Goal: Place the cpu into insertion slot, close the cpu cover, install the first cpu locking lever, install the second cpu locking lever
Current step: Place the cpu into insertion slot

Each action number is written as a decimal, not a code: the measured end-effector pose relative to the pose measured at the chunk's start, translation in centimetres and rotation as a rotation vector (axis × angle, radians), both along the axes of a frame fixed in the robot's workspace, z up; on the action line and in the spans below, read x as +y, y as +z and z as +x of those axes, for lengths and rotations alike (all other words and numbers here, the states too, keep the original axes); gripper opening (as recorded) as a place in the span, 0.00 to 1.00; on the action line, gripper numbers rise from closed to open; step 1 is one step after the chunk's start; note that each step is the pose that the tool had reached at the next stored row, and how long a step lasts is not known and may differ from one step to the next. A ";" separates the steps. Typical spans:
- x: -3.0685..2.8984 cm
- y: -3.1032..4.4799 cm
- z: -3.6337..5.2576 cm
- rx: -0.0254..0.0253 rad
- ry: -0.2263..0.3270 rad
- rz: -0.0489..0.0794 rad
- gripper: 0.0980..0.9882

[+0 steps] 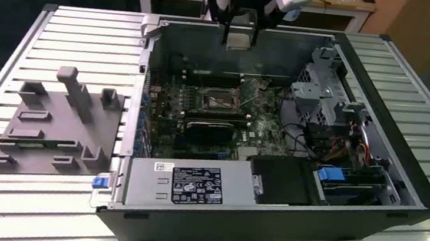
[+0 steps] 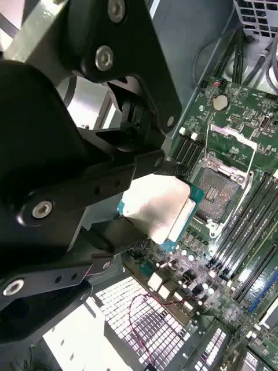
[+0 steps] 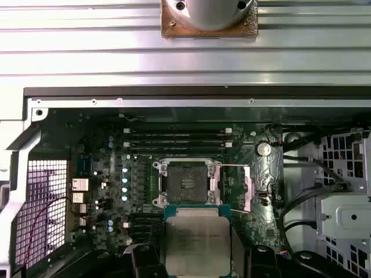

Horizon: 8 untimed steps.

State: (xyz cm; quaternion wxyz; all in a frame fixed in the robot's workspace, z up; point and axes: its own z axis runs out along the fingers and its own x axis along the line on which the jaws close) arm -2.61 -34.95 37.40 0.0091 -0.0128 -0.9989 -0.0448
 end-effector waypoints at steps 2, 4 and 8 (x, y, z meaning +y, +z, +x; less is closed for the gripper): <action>0.00 0.00 0.00 0.0000 0.000 0.000 0.49; 0.00 0.00 0.00 0.0000 0.000 0.000 0.49; 0.00 0.00 0.00 0.0000 0.000 0.000 0.49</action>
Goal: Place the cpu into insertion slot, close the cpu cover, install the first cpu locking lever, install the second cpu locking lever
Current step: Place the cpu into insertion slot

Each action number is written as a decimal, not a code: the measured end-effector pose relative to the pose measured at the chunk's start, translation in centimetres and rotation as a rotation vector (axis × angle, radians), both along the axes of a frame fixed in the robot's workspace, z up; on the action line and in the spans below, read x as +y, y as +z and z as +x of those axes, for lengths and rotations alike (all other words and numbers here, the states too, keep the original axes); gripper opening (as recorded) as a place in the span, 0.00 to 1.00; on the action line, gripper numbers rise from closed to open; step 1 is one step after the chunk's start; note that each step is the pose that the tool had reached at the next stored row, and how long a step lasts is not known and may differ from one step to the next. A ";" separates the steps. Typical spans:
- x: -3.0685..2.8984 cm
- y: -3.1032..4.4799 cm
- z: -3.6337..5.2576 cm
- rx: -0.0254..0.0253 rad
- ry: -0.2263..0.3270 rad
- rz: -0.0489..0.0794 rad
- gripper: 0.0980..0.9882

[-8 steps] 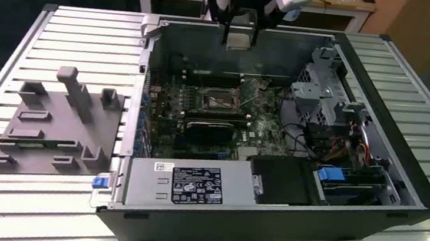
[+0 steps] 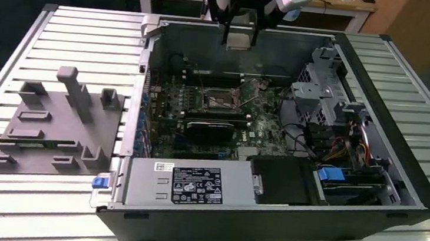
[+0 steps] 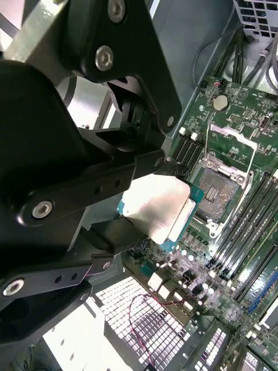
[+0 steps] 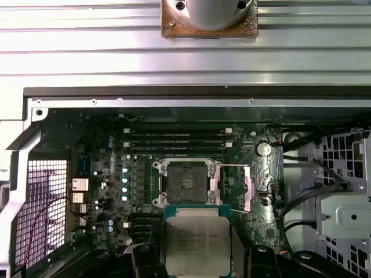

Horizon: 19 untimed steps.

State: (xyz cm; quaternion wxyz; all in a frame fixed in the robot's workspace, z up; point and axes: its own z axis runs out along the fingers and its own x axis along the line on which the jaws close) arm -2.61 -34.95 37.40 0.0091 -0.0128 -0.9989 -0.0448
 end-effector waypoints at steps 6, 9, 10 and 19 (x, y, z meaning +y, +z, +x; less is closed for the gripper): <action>0.00 -0.18 -0.01 -0.0001 0.000 0.000 0.49; 0.00 -0.56 -0.06 -0.0001 0.000 0.000 0.49; 0.00 -0.72 -0.10 -0.0002 0.000 0.000 0.49; 0.00 -1.93 -0.74 -0.0002 0.000 0.000 0.49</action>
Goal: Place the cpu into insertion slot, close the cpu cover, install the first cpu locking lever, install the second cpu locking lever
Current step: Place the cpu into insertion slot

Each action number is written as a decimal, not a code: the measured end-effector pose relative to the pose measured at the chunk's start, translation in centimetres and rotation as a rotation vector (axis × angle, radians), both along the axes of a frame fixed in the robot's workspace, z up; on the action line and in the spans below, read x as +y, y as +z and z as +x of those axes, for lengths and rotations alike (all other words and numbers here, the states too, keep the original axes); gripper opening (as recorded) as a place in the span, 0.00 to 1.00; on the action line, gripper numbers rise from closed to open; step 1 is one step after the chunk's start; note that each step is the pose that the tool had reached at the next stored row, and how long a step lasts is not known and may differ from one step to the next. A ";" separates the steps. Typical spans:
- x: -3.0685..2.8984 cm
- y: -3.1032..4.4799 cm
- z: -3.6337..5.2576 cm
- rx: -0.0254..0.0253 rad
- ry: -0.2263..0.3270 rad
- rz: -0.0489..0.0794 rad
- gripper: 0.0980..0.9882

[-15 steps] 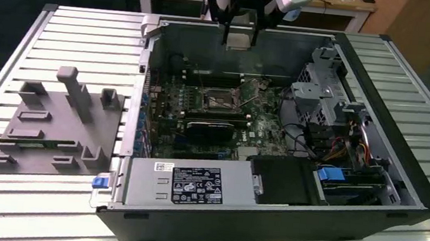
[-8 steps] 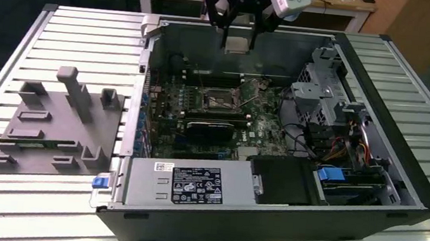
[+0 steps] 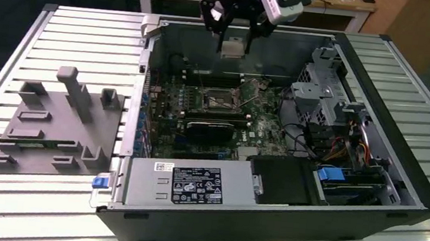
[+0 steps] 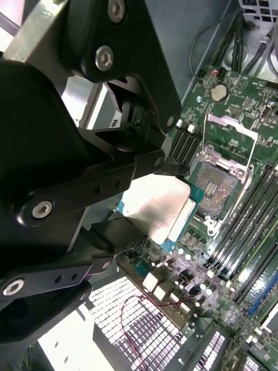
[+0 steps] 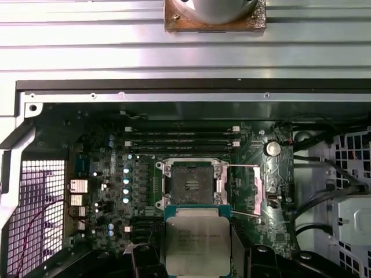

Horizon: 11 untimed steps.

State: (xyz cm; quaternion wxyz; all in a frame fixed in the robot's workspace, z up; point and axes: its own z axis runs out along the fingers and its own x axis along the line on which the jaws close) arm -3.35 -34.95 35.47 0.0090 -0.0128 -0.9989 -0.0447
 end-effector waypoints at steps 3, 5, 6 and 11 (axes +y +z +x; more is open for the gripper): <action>0.00 -0.48 -0.10 0.0002 0.000 0.000 0.49; 0.00 -0.77 -0.18 0.0006 0.000 0.000 0.49; 0.00 -0.90 -0.23 0.0008 0.000 0.000 0.49; 0.00 -1.40 -0.38 0.0013 0.000 0.000 0.49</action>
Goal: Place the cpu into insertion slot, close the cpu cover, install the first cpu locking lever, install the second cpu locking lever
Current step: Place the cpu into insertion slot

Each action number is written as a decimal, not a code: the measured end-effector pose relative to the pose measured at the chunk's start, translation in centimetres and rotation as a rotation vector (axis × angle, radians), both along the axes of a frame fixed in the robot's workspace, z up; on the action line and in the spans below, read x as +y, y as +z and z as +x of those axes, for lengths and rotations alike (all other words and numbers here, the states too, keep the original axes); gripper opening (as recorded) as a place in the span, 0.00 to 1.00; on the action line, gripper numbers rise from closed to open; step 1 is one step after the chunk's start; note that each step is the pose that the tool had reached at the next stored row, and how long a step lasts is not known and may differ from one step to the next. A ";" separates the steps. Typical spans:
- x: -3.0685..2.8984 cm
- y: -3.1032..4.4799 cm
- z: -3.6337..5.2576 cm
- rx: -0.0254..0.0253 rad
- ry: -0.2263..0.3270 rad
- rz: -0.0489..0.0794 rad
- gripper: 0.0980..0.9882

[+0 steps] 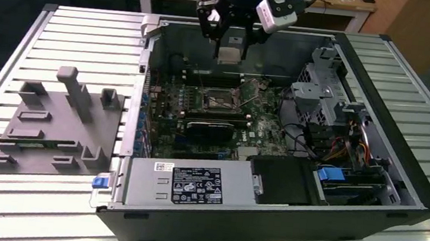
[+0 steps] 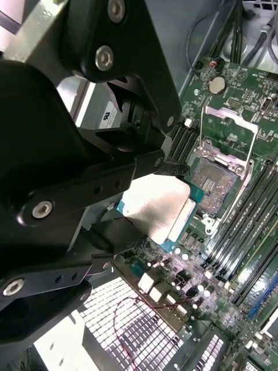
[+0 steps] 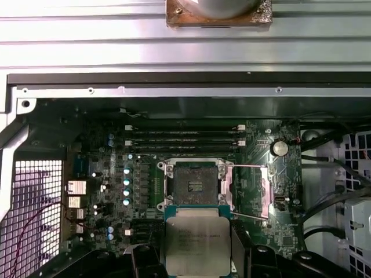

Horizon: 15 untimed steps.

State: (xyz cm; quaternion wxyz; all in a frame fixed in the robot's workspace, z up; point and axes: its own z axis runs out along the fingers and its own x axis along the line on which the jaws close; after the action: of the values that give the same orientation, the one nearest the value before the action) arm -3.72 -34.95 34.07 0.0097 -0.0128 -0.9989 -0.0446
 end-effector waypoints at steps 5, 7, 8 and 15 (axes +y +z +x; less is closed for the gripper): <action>0.00 -0.67 -0.14 0.0005 0.000 0.000 0.49; 0.00 -0.98 -0.17 0.0010 0.000 0.000 0.49; 0.00 -1.16 -0.17 0.0013 0.000 0.000 0.49; 0.00 -2.23 -0.25 0.0017 -0.001 0.000 0.49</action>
State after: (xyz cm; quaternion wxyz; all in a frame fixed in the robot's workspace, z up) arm -3.98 -34.95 31.84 0.0105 -0.0131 -0.9989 -0.0445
